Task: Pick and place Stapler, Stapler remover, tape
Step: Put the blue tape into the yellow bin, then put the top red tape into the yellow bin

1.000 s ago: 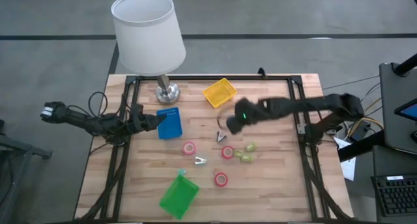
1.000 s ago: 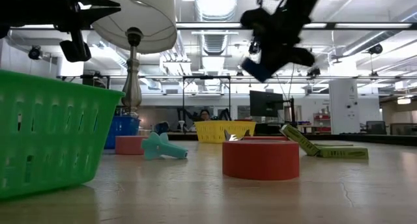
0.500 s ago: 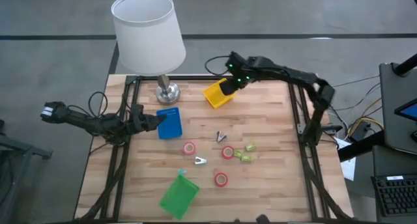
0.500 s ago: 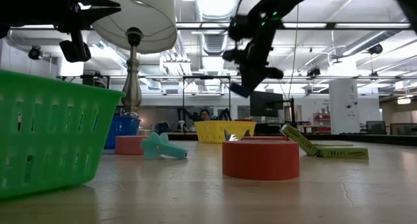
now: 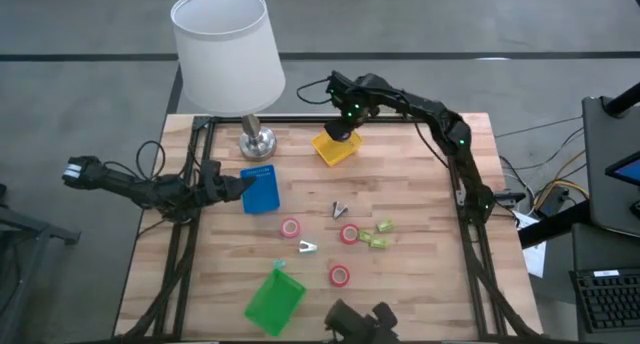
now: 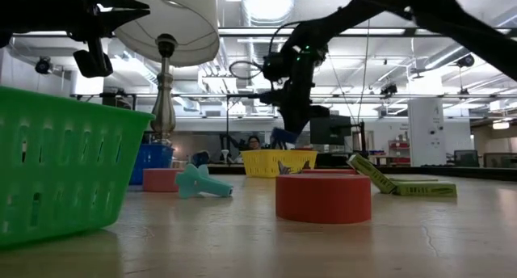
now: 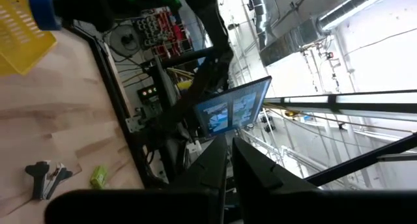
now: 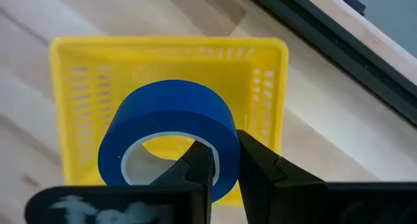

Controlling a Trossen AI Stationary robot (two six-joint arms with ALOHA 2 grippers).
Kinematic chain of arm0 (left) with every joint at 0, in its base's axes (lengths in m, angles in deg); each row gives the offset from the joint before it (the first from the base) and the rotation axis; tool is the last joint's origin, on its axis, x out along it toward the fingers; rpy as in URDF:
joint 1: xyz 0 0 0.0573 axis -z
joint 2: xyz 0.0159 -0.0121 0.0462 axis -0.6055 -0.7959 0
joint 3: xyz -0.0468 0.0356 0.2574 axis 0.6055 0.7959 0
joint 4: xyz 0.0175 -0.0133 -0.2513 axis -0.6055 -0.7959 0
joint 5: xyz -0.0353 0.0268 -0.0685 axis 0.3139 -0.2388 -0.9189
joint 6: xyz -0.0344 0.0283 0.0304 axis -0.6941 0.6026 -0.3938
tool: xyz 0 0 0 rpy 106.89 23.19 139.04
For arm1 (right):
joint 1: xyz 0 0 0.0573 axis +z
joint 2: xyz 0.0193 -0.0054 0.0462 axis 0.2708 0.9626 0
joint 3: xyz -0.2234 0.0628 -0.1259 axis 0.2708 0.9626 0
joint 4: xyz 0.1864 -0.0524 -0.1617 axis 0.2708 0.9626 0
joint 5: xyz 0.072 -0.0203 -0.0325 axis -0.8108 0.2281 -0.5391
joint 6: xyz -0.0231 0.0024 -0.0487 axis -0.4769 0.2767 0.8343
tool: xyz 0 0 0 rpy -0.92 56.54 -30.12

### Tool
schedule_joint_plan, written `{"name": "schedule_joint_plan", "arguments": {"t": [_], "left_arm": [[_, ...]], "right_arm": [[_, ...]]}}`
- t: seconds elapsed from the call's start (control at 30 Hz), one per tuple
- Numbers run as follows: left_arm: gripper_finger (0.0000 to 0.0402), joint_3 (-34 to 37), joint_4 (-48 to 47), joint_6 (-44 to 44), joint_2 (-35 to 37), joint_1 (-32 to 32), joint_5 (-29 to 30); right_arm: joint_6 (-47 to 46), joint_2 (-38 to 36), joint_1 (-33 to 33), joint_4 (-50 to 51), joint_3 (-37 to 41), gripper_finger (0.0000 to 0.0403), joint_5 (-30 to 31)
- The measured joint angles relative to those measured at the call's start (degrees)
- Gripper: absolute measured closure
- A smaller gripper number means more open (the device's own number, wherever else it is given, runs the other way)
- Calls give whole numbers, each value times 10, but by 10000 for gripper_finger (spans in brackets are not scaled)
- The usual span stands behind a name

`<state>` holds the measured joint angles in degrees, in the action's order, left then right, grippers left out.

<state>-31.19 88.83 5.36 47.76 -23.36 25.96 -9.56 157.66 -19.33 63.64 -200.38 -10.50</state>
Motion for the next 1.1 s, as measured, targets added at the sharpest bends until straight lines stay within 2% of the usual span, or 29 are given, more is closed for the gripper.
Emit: {"name": "schedule_joint_plan", "arguments": {"t": [0.27, 0.53, 0.7, 0.93, 1.1], "left_arm": [[374, 1, 0, -2, 0, 0, -2], [374, 2, 0, -4, 0, 0, -2], [374, 4, 0, -4, 0, 0, -2], [374, 4, 0, -9, 0, 0, -2], [374, 4, 0, -10, 0, 0, -2]], "right_arm": [[15, 84, -3, 83, -75, 360, 11], [24, 102, -2, 99, -93, 355, 18], [20, 102, -2, 104, -90, 325, 56], [17, 104, -2, 103, -90, 274, 60], [32, 95, -1, 104, -89, 252, 64]]}}
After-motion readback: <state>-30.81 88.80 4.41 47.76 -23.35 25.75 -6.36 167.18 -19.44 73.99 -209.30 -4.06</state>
